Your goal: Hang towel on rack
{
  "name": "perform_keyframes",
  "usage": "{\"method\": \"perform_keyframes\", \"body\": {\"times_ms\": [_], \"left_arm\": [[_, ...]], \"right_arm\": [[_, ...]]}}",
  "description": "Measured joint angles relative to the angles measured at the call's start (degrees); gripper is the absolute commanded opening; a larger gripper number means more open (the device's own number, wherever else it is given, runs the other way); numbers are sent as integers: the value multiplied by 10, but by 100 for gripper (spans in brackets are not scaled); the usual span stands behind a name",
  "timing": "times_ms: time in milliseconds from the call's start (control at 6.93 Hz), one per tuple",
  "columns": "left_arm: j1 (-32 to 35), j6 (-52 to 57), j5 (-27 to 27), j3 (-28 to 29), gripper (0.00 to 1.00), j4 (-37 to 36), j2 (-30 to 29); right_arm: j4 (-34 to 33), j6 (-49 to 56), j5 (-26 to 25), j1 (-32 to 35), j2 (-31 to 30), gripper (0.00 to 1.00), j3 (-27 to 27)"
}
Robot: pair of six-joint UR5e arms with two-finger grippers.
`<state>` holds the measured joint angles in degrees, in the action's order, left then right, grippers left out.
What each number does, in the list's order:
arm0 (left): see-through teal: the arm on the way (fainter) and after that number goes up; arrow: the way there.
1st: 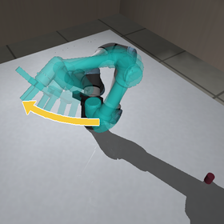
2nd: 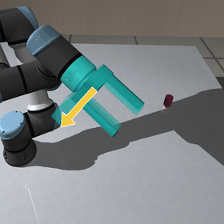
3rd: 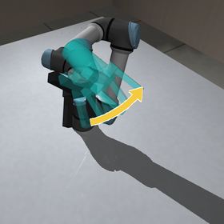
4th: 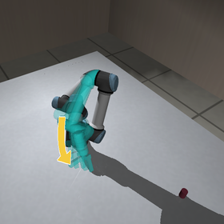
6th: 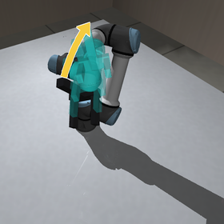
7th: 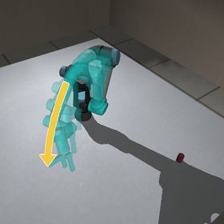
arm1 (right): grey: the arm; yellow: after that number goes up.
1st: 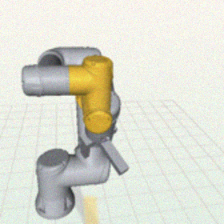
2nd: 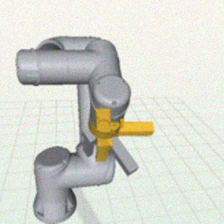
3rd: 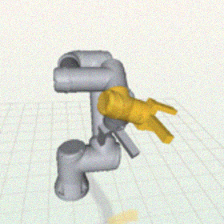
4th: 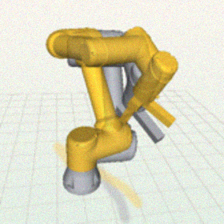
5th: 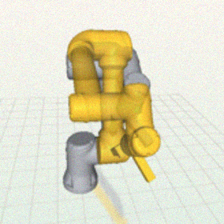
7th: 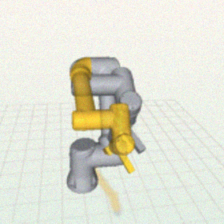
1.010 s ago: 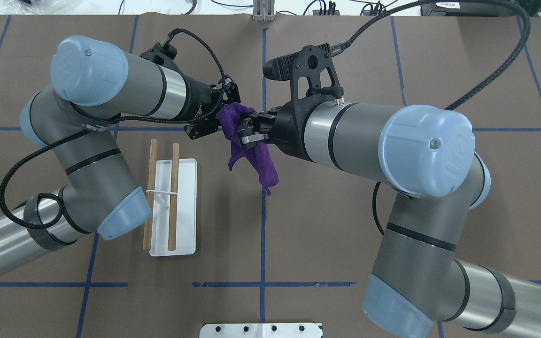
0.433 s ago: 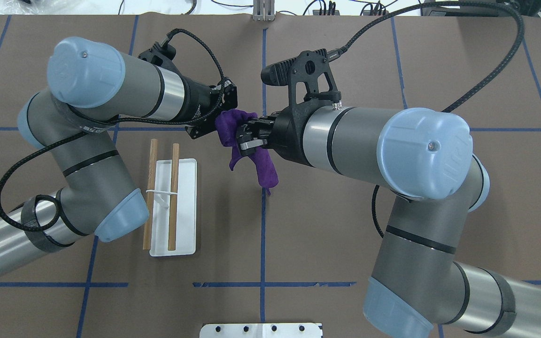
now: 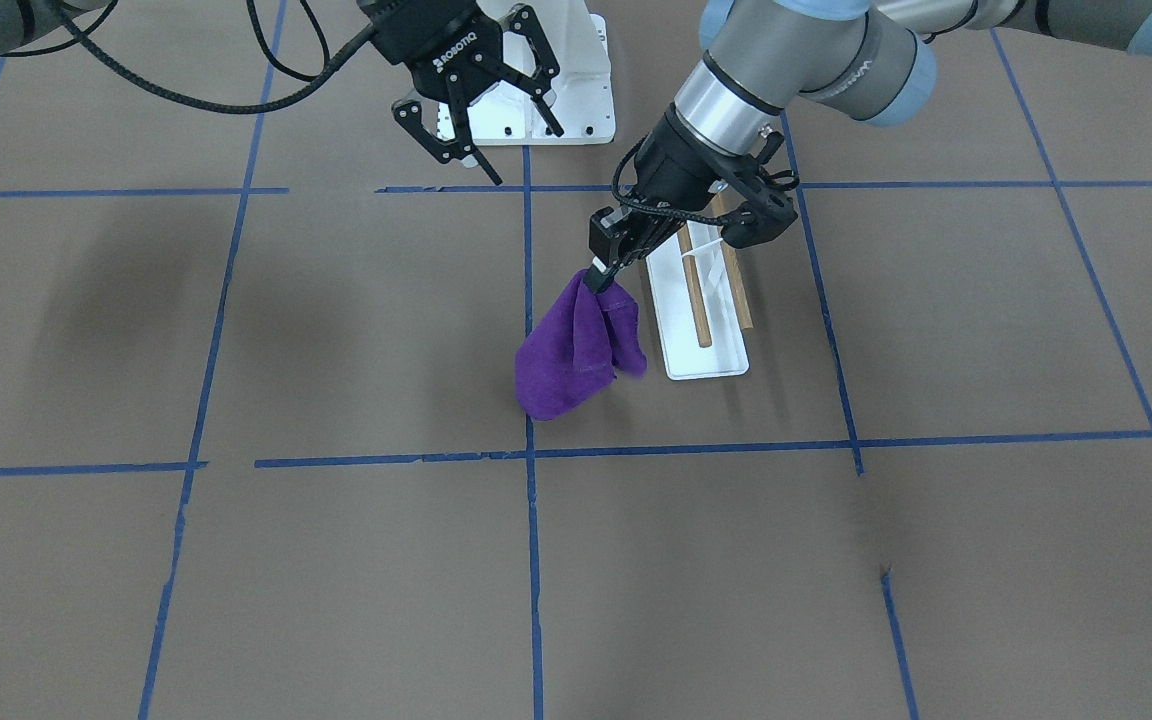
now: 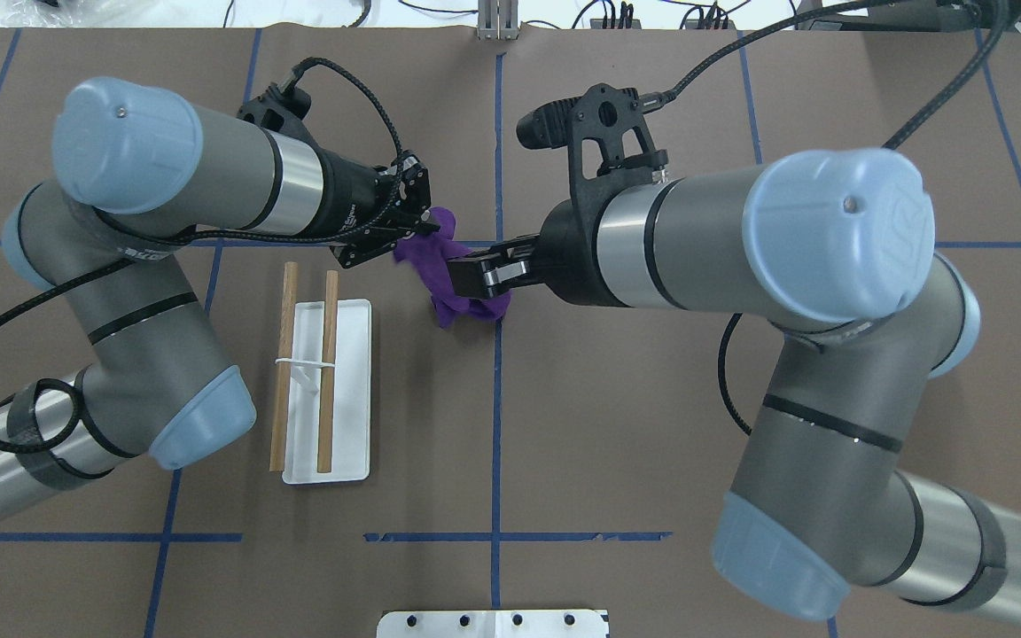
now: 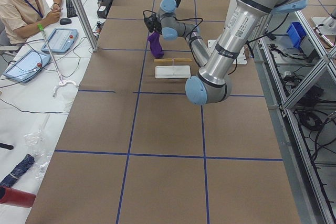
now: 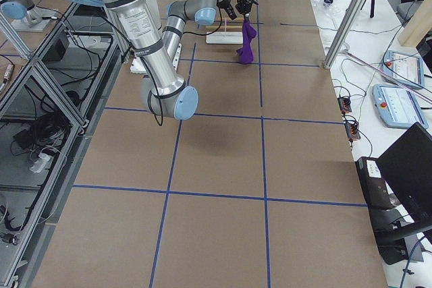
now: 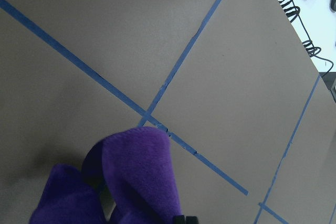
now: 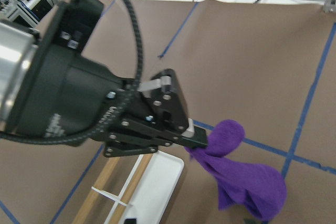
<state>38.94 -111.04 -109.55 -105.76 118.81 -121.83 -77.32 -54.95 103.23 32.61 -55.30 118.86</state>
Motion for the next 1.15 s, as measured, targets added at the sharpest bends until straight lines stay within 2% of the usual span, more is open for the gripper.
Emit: {"method": "perform_keyframes", "body": {"times_ms": [144,288,721,1010,1154], "left_arm": [[4,27,-1,-24,0,0,23],[9,68,-3,-47,0,0,52],[15,263,-12,-109,0,5,173],[33,398,-55,-119,0,27,248],[38,432,-65,-110,0,63,279]], "right_arm": [[-52,1,53,35,-6,100,0],[-88,12,77,59,-22,100,-1],[-164,141,90,116,-84,100,-10],[-209,252,90,149,-124,100,-13],[-214,291,92,165,-151,100,-14]]}}
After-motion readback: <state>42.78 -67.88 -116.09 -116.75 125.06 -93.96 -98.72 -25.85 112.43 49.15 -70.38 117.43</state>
